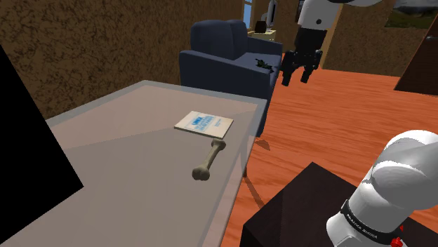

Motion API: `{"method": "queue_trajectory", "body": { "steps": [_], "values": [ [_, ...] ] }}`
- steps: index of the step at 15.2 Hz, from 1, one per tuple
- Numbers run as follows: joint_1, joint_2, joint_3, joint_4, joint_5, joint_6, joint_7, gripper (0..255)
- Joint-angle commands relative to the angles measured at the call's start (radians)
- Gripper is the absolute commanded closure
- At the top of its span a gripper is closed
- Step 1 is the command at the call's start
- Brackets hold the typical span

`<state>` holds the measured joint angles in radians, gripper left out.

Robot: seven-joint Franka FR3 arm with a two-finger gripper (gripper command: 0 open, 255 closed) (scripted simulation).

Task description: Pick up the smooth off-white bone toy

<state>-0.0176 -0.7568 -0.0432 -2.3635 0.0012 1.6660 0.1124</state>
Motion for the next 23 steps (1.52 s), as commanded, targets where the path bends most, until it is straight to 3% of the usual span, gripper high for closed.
{"method": "queue_trajectory", "body": {
  "steps": [1,12,18,23],
  "values": [
    [0.000,0.000,0.000,0.000,0.000,0.000,0.000,0],
    [-0.005,0.072,0.275,-0.148,0.179,0.209,0.503,0],
    [-0.021,0.224,0.429,-0.132,0.245,0.352,0.778,0],
    [-0.059,0.403,0.555,-0.071,0.244,0.473,1.018,0]
  ]
}}
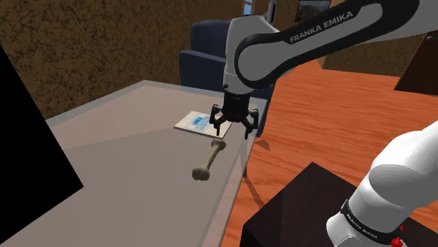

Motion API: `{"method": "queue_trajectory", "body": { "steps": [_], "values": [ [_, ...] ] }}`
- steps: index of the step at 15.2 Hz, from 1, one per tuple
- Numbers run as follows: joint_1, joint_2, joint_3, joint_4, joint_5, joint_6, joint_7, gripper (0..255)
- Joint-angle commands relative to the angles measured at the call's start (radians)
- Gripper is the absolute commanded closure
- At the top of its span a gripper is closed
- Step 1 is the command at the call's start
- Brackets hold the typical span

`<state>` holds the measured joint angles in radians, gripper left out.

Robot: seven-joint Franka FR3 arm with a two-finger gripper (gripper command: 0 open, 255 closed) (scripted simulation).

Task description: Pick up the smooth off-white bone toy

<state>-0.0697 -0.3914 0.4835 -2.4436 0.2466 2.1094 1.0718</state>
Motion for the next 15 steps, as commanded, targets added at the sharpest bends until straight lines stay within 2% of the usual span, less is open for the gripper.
{"method": "queue_trajectory", "body": {
  "steps": [1,5,13,15],
  "values": [
    [-0.016,0.078,0.052,0.027,-0.011,0.053,0.110,0],
    [-0.053,0.257,0.137,0.110,-0.090,0.138,0.331,0],
    [-0.056,0.348,0.152,0.073,-0.147,0.253,0.382,0],
    [-0.056,0.348,0.151,0.073,-0.147,0.253,0.382,0]
  ]
}}
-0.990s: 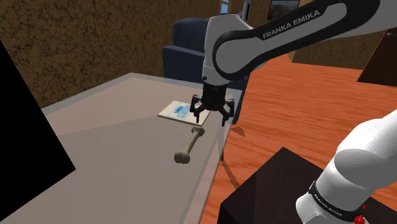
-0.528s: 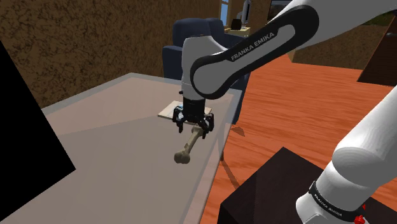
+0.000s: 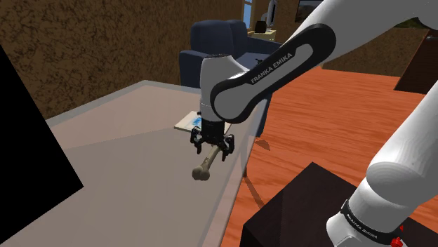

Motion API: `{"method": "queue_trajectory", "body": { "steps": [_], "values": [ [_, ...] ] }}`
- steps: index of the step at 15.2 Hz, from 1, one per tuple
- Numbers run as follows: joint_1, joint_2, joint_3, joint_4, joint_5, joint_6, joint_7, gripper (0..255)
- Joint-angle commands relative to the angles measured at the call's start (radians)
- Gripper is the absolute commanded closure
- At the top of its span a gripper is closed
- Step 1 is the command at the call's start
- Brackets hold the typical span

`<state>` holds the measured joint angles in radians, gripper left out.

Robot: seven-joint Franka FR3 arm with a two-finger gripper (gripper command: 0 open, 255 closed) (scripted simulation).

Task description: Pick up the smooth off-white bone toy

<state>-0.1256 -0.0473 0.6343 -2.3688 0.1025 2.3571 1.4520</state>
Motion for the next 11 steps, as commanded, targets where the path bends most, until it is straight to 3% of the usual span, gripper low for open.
{"method": "queue_trajectory", "body": {
  "steps": [1,11],
  "values": [
    [0.000,0.002,0.001,-0.002,-0.002,0.004,0.002,255],
    [0.000,-0.007,0.000,0.003,0.005,-0.009,-0.003,255]
  ]
}}
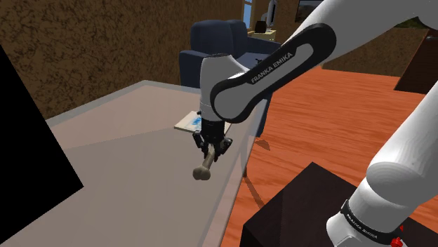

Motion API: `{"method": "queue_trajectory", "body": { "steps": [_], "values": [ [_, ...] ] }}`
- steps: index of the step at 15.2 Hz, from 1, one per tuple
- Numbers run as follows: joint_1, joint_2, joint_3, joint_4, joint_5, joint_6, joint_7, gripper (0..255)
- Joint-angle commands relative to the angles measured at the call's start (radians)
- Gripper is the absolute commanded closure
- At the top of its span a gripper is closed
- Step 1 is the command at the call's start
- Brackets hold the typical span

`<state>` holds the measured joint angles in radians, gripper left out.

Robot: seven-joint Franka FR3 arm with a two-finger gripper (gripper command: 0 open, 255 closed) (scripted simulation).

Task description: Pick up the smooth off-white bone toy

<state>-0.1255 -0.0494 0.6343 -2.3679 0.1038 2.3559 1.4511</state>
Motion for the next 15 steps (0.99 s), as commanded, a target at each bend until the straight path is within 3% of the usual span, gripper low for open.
{"method": "queue_trajectory", "body": {
  "steps": [1,15],
  "values": [
    [0.000,-0.016,-0.002,0.008,0.011,-0.022,-0.007,255],
    [0.005,-0.129,-0.027,0.098,0.071,-0.212,-0.049,255]
  ]
}}
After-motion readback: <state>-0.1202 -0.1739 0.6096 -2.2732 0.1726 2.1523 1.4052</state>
